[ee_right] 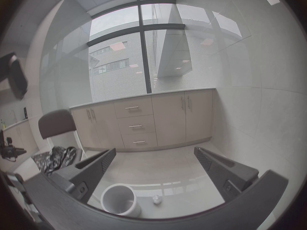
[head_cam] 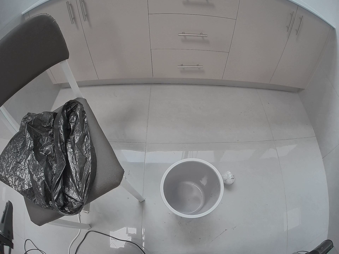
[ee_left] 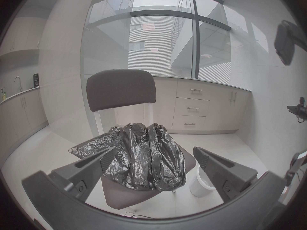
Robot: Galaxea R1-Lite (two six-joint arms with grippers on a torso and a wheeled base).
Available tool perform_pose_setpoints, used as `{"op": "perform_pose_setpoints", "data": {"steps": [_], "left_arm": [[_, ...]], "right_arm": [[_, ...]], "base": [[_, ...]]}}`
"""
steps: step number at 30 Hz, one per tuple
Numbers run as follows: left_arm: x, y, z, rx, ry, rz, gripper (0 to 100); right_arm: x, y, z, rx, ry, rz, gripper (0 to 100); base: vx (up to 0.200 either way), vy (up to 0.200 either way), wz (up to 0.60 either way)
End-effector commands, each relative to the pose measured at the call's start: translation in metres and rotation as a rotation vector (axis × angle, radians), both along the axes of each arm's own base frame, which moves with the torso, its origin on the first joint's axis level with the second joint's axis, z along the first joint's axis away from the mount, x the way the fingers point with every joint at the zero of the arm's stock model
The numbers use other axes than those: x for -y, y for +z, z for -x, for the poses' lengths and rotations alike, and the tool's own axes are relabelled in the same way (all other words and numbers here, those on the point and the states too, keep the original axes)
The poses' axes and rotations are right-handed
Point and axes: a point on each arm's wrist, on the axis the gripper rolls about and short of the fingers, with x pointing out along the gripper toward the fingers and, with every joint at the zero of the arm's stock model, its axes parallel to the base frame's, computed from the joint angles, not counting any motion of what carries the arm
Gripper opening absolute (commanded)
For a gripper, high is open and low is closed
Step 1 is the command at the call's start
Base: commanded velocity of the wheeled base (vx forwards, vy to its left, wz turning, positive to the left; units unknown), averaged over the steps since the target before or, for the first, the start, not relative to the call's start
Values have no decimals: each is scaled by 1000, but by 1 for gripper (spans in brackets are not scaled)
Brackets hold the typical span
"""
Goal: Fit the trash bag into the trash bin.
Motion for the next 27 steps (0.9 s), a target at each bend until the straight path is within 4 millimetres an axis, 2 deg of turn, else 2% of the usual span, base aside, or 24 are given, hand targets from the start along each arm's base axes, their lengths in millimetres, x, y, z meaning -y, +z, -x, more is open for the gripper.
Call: {"op": "perform_pose_setpoints", "data": {"steps": [1,2,3,4,5,6,7,8,10,13,14,19,20,27], "left_arm": [[-2,73,-50,-204,61,62,100],[-3,75,-57,-225,62,74,100],[-4,80,-73,-274,66,101,100],[-4,80,-75,-282,66,101,100],[-6,85,-97,-349,70,114,100],[-6,85,-99,-355,69,114,100],[-7,85,-120,-421,69,117,100],[-8,85,-131,-453,68,117,100],[-7,80,-155,-537,64,112,100],[-5,72,-175,-610,80,90,100],[1,63,-189,-672,77,68,100],[15,50,-203,-764,20,57,100],[20,40,-210,-840,7,54,100],[28,23,-210,-962,-17,32,100]], "right_arm": [[-1,60,-107,-118,37,-160,100],[-1,59,-114,-129,39,-173,100],[-2,57,-128,-153,47,-207,100],[-2,56,-129,-158,47,-210,100],[-4,52,-144,-188,61,-244,100],[-4,52,-145,-191,63,-245,100],[-7,49,-155,-211,84,-269,100],[-9,48,-161,-221,92,-280,100],[-11,43,-170,-244,99,-291,100],[-12,38,-175,-266,105,-290,100],[-14,33,-180,-286,110,-288,100],[-15,25,-191,-298,99,-288,100],[-15,22,-198,-301,67,-289,100],[-22,12,-209,-312,46,-289,100]], "base": [[0,0,0],[0,0,0],[0,0,0],[0,0,0],[0,0,0],[0,0,0],[0,0,0],[0,0,0],[0,0,0],[0,0,0],[0,0,0],[0,0,0],[0,0,0],[0,0,0]]}}
